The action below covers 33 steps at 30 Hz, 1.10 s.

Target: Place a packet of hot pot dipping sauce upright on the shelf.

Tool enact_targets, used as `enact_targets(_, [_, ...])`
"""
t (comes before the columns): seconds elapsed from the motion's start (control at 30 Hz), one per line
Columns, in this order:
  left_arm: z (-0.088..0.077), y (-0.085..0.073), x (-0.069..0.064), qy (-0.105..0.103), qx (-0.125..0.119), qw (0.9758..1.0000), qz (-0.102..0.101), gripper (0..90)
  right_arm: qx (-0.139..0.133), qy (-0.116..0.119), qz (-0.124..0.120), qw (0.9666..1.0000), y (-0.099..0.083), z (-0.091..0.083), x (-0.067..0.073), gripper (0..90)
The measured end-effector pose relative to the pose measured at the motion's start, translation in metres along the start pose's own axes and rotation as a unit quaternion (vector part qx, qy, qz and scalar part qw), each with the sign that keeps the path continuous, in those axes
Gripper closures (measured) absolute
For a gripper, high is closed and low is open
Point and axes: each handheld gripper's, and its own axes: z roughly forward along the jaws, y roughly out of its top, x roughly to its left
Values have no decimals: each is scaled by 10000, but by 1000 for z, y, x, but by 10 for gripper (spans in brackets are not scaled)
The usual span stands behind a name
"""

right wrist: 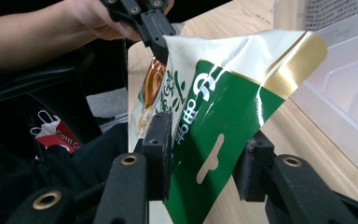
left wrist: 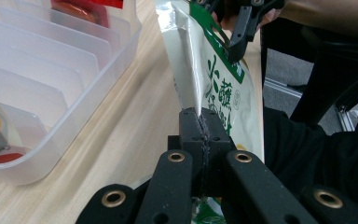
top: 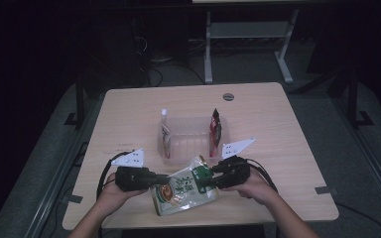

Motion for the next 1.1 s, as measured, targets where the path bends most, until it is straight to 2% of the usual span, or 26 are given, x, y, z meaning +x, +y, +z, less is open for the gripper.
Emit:
enact_targets(0.13, [-1,0,1,29,-47,10000,-5,900,18,56,15,10000,0,1,-1,644])
enact_targets(0.23, [-1,1,2,30,-108,9999,-42,900,15,158,-6,9999,1,2,1,716])
enact_targets(0.47, [1,-1,6,52,-135,9999,-49,900,81,178,-87,9998,1,5,3,815])
enact_targets(0.6, [2,-1,9,124,-135,9998,-8,900,-61,278,-180,9994,4,4,7,885])
enact_targets(0.63, [2,-1,9,124,-135,9998,-8,900,-61,278,-180,9994,4,4,7,885])
enact_targets(0.7, [3,-1,10,143,-154,9998,-39,900,-108,277,-336,9990,6,3,11,887])
enact_targets(0.83, [8,0,10,211,-140,9996,-83,900,-218,411,-284,9985,8,3,13,893])
enact_targets(0.9, [12,1,10,219,-97,9997,-112,900,-283,479,-334,9979,10,4,15,896])
enact_targets(1.1, [23,4,7,197,12,9998,-75,899,-422,649,-347,9964,14,4,19,900])
